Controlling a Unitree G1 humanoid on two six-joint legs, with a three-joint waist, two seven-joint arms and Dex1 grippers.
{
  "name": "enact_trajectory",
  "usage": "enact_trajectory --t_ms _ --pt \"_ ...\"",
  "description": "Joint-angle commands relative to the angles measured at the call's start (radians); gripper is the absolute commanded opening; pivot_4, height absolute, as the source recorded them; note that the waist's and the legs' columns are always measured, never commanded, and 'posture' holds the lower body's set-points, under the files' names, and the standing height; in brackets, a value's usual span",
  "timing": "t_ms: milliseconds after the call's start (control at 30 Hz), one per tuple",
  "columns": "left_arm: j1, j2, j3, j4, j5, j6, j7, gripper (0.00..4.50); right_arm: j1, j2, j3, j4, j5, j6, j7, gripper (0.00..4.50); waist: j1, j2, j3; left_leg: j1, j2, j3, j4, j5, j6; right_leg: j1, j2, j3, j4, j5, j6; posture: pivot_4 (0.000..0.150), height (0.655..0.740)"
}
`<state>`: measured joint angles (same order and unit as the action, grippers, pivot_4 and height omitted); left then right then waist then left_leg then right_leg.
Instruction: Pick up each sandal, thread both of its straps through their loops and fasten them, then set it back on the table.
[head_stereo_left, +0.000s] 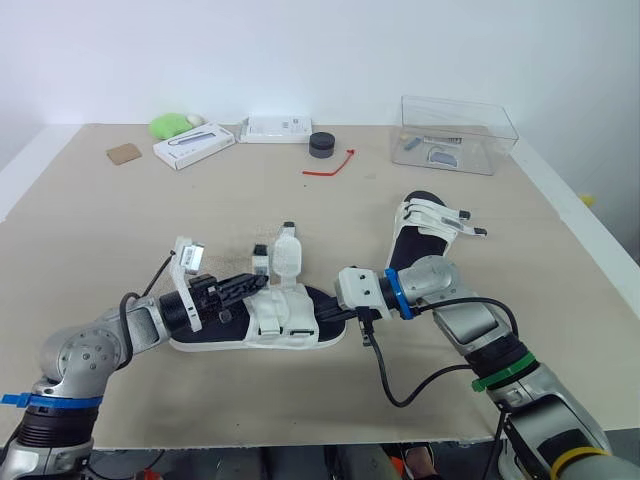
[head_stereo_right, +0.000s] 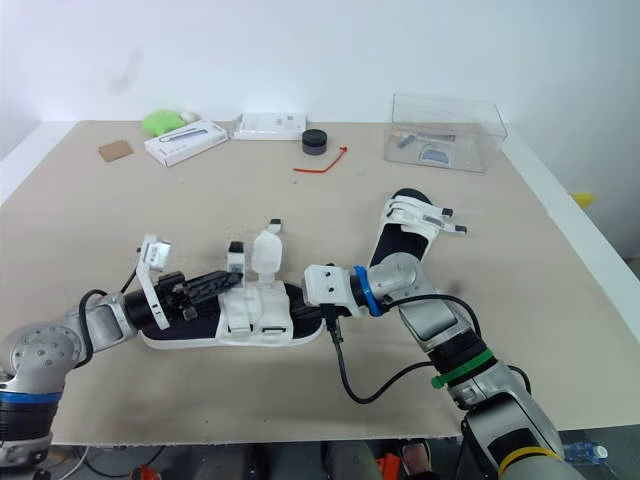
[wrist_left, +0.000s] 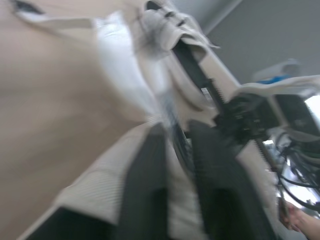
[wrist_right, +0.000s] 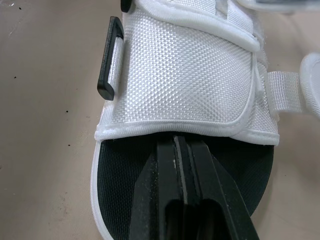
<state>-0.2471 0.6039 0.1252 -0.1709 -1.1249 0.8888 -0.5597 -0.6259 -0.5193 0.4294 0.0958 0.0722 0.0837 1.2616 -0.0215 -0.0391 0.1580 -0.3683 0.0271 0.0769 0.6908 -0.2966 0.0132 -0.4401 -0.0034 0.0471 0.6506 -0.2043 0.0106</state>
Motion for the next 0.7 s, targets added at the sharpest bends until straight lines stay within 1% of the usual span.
enact_trajectory --t_ms 33,67,200,267,367,467,500,567,600,633,667,700 --pt "-0.011 0.031 0.037 0.014 0.073 -0.042 -0.065 2.64 0.015 -0.014 0.017 0.018 -0.034 0.018 0.004 0.00 0.000 0.000 0.000 0.000 0.000 0.000 0.000 0.000 0.000 0.000 0.000 0.000 0.000 0.000 0.000 0.150 0.7400" --pt "-0.016 0.040 0.042 0.025 0.087 -0.047 -0.078 2.78 0.015 -0.014 0.017 0.018 -0.035 0.018 0.004 0.00 0.000 0.000 0.000 0.000 0.000 0.000 0.000 0.000 0.000 0.000 0.000 0.000 0.000 0.000 0.000 0.150 0.7400" --pt "-0.040 0.087 0.021 0.049 0.173 -0.087 -0.163 2.78 0.011 -0.012 0.017 0.025 -0.036 0.016 0.003 0.00 0.000 0.000 0.000 0.000 0.000 0.000 0.000 0.000 0.000 0.000 0.000 0.000 0.000 0.000 0.000 0.150 0.7400" --pt "-0.058 0.093 0.020 0.065 0.204 -0.100 -0.191 2.78 0.010 -0.011 0.018 0.026 -0.037 0.015 0.003 0.00 0.000 0.000 0.000 0.000 0.000 0.000 0.000 0.000 0.000 0.000 0.000 0.000 0.000 0.000 0.000 0.150 0.7400" --pt "-0.131 0.112 0.015 0.094 0.265 -0.148 -0.241 2.78 0.008 -0.009 0.018 0.029 -0.037 0.014 0.003 0.00 0.000 0.000 0.000 -0.001 0.000 0.000 0.000 0.000 0.000 0.000 0.000 -0.001 0.000 0.000 0.000 0.150 0.7400" --pt "-0.180 0.100 0.023 0.067 0.251 -0.136 -0.267 2.78 0.007 -0.010 0.017 0.030 -0.037 0.014 0.002 0.00 0.000 0.000 0.000 -0.001 0.000 0.000 0.000 0.000 0.000 0.000 0.000 -0.001 0.000 0.000 0.000 0.150 0.7400" --pt "-0.186 0.091 0.020 0.050 0.238 -0.122 -0.271 2.55 0.008 -0.011 0.016 0.030 -0.037 0.014 0.002 0.00 0.000 -0.001 0.000 -0.001 0.000 0.000 0.000 0.000 0.000 -0.001 0.000 -0.001 0.000 0.000 0.000 0.150 0.7400" --pt "-0.186 0.077 -0.001 0.032 0.245 -0.120 -0.279 1.85 0.007 -0.010 0.016 0.032 -0.038 0.013 0.002 0.00 0.000 0.000 0.000 -0.001 0.000 0.000 0.000 0.000 0.000 0.000 0.000 -0.001 0.000 0.000 0.000 0.150 0.7400" --pt "-0.182 0.072 -0.021 0.028 0.261 -0.123 -0.288 1.33 0.007 -0.009 0.017 0.033 -0.038 0.013 0.002 0.00 0.000 0.000 0.000 -0.001 0.000 0.001 0.000 0.000 0.000 0.000 0.000 0.000 0.000 0.000 0.000 0.150 0.7400" --pt "-0.179 0.067 -0.044 0.034 0.289 -0.135 -0.297 1.10 0.006 -0.008 0.017 0.035 -0.038 0.012 0.001 0.00 0.000 0.000 0.000 -0.001 0.000 0.001 0.000 0.000 0.000 -0.001 0.000 0.000 -0.001 0.000 0.000 0.150 0.7400" --pt "-0.178 0.062 -0.068 0.048 0.318 -0.151 -0.309 0.77 0.004 -0.006 0.018 0.037 -0.039 0.012 0.001 0.00 0.000 0.000 0.000 -0.001 0.000 0.000 0.000 0.000 0.000 -0.001 0.000 0.000 -0.001 0.000 0.000 0.150 0.7400" --pt "-0.182 0.061 -0.096 0.067 0.346 -0.159 -0.323 0.61 0.003 -0.005 0.018 0.038 -0.039 0.011 0.000 0.00 0.000 0.000 0.000 -0.001 0.000 0.000 0.000 0.000 0.000 -0.001 0.000 0.000 -0.001 0.000 0.000 0.150 0.7400"
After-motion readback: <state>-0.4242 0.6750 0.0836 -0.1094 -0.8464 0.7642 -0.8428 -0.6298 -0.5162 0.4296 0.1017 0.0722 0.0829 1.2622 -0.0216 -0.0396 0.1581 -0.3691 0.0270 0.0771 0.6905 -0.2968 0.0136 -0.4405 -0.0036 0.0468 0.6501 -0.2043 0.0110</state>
